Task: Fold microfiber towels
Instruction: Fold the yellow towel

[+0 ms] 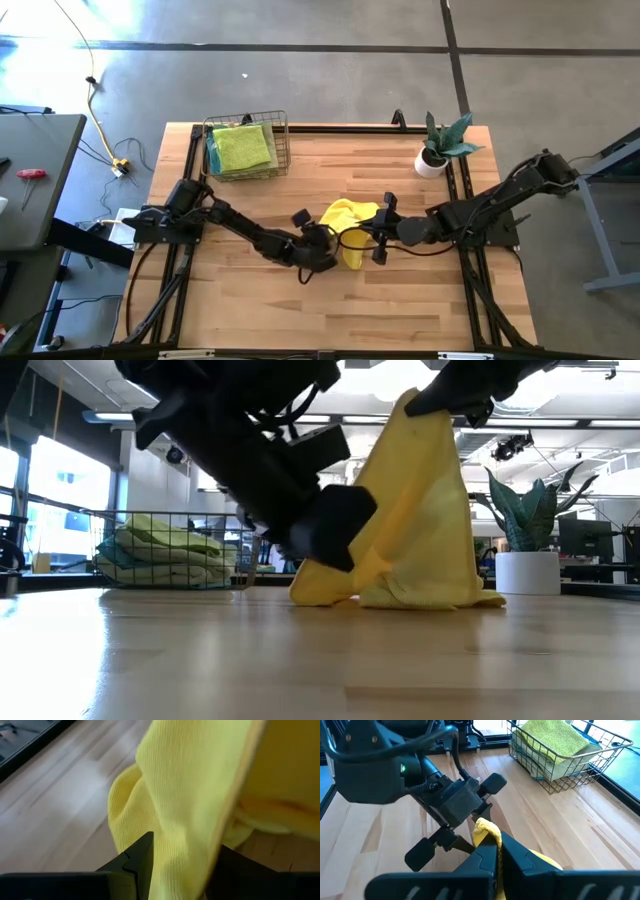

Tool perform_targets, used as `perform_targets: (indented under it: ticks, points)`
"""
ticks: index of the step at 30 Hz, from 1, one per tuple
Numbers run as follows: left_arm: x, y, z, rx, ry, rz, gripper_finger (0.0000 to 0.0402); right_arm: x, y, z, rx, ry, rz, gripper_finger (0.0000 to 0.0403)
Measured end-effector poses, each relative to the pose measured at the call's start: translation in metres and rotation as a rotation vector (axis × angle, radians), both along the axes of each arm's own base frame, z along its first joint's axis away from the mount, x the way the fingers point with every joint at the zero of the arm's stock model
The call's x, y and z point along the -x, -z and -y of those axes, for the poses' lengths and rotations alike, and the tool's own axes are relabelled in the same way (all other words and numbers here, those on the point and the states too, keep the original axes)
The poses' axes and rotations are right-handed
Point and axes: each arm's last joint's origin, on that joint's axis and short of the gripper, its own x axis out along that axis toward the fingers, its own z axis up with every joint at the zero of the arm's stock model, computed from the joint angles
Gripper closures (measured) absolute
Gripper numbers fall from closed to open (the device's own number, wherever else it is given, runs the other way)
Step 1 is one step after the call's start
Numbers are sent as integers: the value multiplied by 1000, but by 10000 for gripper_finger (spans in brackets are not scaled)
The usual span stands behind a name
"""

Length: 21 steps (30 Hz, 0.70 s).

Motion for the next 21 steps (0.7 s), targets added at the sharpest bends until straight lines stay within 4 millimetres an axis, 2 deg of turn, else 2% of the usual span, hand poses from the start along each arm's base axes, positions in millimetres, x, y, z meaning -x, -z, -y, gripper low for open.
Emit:
perform_targets:
  ticks: [11,21]
  points:
    - [9,5,-2,-24,-67,-65,280,9,-17,4,-28,0,68,403]
    - [10,7,-7,-16,-98,-50,357,13,-23,5,-37,1,95,403]
